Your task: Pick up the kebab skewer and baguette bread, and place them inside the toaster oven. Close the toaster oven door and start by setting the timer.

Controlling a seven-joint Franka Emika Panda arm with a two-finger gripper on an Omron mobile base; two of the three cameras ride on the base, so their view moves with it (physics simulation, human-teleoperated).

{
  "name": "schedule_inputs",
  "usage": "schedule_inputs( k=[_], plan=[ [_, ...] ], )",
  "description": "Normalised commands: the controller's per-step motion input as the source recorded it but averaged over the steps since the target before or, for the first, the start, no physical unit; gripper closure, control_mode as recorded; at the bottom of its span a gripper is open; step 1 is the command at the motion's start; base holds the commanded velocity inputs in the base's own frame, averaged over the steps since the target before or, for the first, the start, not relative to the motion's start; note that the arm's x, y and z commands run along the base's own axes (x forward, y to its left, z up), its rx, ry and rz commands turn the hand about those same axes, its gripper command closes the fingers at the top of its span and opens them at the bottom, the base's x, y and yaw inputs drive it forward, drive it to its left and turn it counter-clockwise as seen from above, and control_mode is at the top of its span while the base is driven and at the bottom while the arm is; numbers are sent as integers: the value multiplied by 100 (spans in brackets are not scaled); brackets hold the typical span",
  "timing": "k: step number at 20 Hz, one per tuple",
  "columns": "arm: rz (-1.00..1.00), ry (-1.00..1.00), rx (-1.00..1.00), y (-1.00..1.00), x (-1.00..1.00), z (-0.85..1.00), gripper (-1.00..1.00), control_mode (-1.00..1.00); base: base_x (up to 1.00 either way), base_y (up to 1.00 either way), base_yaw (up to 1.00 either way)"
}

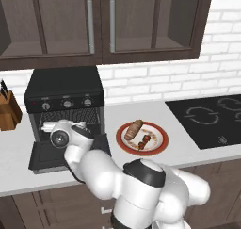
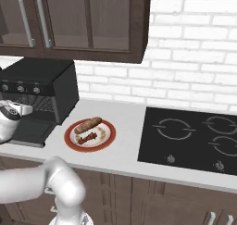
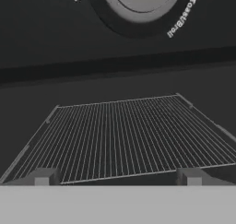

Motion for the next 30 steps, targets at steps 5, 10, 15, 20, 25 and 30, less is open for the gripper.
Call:
schedule_inputs(
  k=[5, 10, 15, 20, 25, 30],
  plan=[
    [0, 0, 0, 13, 52, -26, -100, -100, 0, 0, 0],
    [0, 0, 0, 25, 39, -23, -100, -100, 0, 0, 0],
    [0, 0, 0, 8, 40, -8, -100, -100, 0, 0, 0],
    [0, 0, 0, 10, 29, -19, -100, -100, 0, 0, 0],
    [0, 0, -3, 8, 16, -22, -100, -100, 0, 0, 0],
    [0, 0, -8, 3, -22, -65, -100, -100, 0, 0, 0]
  ],
)
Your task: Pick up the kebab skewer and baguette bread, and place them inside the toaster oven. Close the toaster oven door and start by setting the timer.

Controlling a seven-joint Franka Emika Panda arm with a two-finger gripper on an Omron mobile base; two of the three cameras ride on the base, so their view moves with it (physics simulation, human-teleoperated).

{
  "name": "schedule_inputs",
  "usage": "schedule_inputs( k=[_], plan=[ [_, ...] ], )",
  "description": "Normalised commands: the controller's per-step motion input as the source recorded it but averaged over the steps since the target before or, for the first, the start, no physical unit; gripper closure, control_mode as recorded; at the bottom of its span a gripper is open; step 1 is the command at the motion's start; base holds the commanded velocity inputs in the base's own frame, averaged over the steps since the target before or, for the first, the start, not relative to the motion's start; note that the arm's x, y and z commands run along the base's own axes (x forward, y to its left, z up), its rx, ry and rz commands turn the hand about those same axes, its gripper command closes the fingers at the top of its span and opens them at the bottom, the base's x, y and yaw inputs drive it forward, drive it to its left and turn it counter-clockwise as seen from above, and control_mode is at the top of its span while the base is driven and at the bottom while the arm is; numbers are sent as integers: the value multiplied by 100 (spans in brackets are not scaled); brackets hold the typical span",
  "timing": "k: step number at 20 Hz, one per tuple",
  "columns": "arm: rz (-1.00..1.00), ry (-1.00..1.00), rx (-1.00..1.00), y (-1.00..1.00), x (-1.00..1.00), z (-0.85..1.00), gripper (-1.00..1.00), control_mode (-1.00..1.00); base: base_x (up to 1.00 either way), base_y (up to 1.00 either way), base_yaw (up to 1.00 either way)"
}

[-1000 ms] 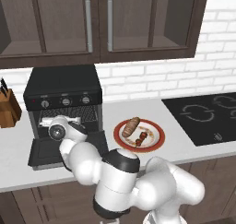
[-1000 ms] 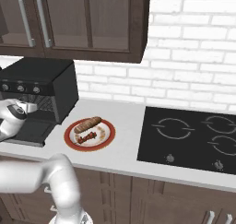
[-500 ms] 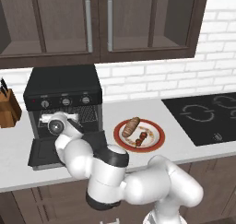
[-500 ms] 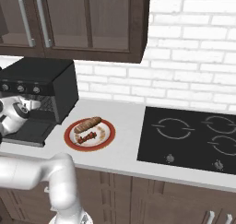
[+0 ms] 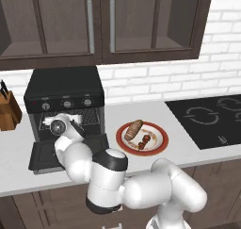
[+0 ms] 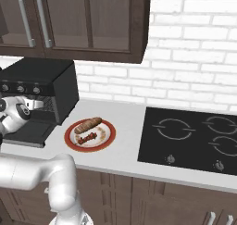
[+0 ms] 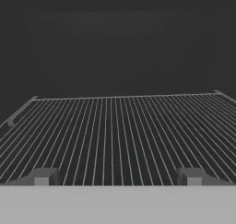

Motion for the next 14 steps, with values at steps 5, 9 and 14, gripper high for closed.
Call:
schedule_inputs(
  k=[5, 9, 14],
  plan=[
    [0, 0, -5, 15, -5, -56, -100, -100, 0, 0, 0],
    [0, 0, -3, 21, 0, -64, -100, -100, 0, 0, 0],
    [0, 0, -3, 23, -18, -80, -100, -100, 0, 0, 0]
  ],
)
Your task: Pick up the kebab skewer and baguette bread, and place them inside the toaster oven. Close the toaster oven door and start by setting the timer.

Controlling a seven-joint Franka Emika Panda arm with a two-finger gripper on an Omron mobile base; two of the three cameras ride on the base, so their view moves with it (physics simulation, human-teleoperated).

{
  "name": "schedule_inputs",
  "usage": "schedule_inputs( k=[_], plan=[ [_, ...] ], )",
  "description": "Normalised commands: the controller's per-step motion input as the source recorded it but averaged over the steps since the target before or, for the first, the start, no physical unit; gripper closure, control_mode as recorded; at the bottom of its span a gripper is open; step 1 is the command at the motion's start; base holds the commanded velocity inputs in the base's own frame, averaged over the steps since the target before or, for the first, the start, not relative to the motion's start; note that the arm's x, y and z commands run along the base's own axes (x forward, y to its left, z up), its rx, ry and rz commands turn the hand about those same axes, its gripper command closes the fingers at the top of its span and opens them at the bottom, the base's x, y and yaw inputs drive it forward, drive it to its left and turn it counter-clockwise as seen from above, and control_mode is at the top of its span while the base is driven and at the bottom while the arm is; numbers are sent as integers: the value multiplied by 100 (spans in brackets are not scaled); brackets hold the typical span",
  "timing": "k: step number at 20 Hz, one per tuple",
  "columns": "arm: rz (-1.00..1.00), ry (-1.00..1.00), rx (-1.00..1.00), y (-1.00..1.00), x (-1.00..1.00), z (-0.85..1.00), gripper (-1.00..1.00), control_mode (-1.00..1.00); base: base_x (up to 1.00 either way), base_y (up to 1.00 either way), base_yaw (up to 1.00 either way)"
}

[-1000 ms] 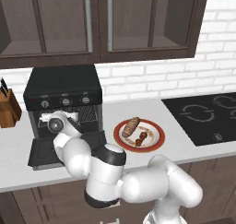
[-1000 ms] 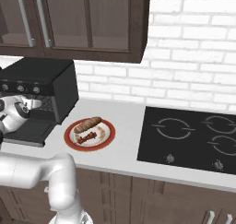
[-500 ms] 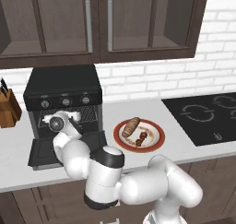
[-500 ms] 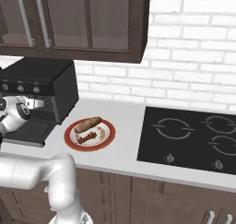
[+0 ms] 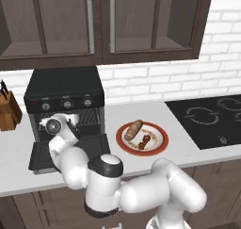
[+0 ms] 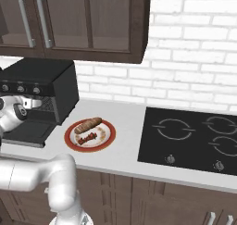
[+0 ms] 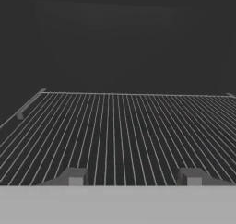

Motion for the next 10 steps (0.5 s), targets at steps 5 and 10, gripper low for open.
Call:
schedule_inputs(
  k=[5, 10],
  plan=[
    [0, 3, -3, 8, -69, -79, -100, -100, 0, 0, 0],
    [0, 4, -1, 7, -86, -75, -100, -100, 0, 0, 0]
  ],
)
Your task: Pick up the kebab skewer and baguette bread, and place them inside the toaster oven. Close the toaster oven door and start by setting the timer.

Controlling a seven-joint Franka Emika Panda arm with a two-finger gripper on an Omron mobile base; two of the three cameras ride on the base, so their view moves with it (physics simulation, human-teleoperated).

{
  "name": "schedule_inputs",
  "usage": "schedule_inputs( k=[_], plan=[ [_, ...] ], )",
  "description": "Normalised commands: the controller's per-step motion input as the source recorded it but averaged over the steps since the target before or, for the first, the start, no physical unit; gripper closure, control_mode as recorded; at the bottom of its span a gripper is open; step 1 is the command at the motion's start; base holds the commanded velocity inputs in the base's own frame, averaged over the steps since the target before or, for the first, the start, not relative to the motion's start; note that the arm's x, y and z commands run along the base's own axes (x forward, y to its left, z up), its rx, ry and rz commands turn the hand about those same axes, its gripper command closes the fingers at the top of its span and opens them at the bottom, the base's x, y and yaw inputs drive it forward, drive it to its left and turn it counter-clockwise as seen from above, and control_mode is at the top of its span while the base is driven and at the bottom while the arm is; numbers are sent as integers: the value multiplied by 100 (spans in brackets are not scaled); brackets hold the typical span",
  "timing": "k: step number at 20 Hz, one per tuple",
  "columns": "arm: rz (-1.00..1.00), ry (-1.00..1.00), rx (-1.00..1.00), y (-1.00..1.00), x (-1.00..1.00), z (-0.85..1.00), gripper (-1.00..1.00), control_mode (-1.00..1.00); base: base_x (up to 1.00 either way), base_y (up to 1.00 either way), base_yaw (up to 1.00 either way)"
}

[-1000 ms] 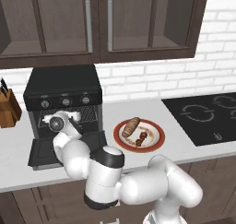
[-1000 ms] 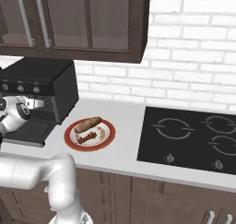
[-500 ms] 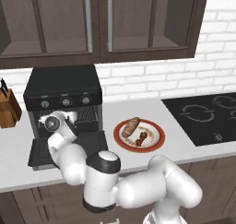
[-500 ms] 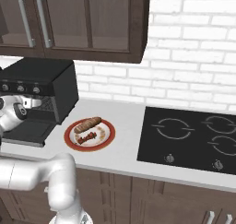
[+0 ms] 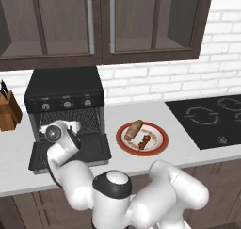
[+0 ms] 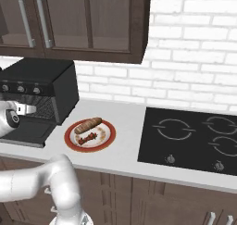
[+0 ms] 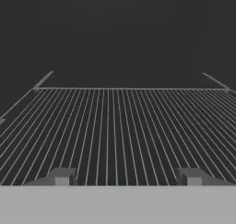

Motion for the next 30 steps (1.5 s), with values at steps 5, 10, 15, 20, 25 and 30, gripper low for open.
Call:
schedule_inputs(
  k=[5, 10, 15, 20, 25, 30],
  plan=[
    [0, 15, 0, 1, -98, -65, -100, -100, 0, 0, 0],
    [0, 26, 0, 0, -96, -30, -100, -100, 0, 0, 0],
    [0, 34, 0, 0, -92, -10, -100, -100, 0, 0, 0],
    [0, 22, 0, -16, -98, 57, -100, -100, 0, 0, 0],
    [0, 7, 0, -81, -77, 64, -100, -100, 0, 0, 0],
    [-3, 11, 0, -100, -24, 23, -100, -100, 0, 0, 0]
  ],
)
